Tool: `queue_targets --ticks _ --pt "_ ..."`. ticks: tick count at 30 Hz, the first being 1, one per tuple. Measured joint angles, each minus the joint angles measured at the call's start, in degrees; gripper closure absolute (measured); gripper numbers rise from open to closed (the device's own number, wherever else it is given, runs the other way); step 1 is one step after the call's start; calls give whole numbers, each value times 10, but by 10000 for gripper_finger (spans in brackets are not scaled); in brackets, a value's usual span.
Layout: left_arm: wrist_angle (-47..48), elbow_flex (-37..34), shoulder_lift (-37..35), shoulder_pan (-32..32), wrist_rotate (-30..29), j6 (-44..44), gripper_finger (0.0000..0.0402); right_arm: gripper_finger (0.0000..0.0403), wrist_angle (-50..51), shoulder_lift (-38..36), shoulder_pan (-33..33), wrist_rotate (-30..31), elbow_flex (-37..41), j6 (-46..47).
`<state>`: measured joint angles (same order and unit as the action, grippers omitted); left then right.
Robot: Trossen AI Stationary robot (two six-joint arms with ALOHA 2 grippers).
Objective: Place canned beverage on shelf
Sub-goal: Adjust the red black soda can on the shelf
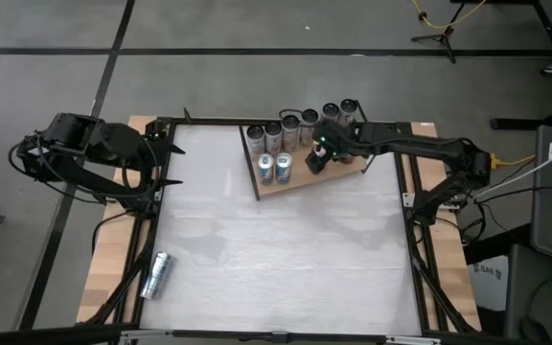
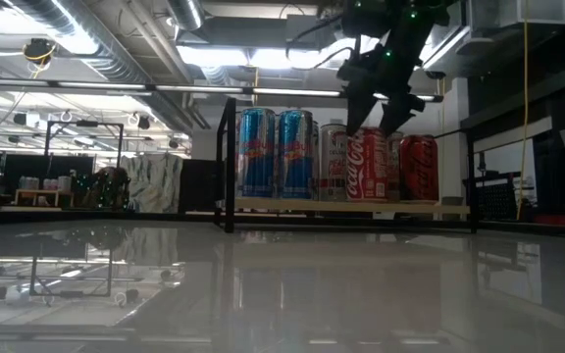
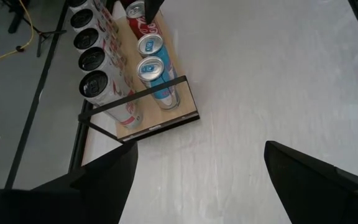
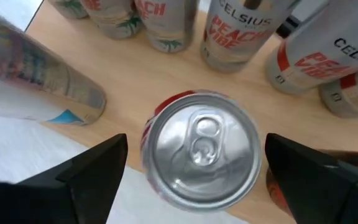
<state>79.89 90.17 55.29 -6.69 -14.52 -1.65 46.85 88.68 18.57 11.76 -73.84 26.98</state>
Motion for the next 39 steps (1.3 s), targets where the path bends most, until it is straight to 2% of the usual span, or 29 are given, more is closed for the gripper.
queue_targets --ticks 9,18,21,27,31,39 --pt "0 0 0 0 0 0 60 42 13 15 10 -18 0 4" --pt "0 0 0 0 0 0 60 123 9 16 10 -25 0 -13" --pt "0 0 0 0 0 0 60 123 10 16 10 -37 -1 -38" --pt "0 0 0 0 0 0 60 93 10 15 10 -55 -1 -107" --pt "0 0 0 0 0 0 60 100 10 15 19 -70 -1 -147" --pt "0 0 0 0 0 0 60 108 13 14 75 -153 -2 -222"
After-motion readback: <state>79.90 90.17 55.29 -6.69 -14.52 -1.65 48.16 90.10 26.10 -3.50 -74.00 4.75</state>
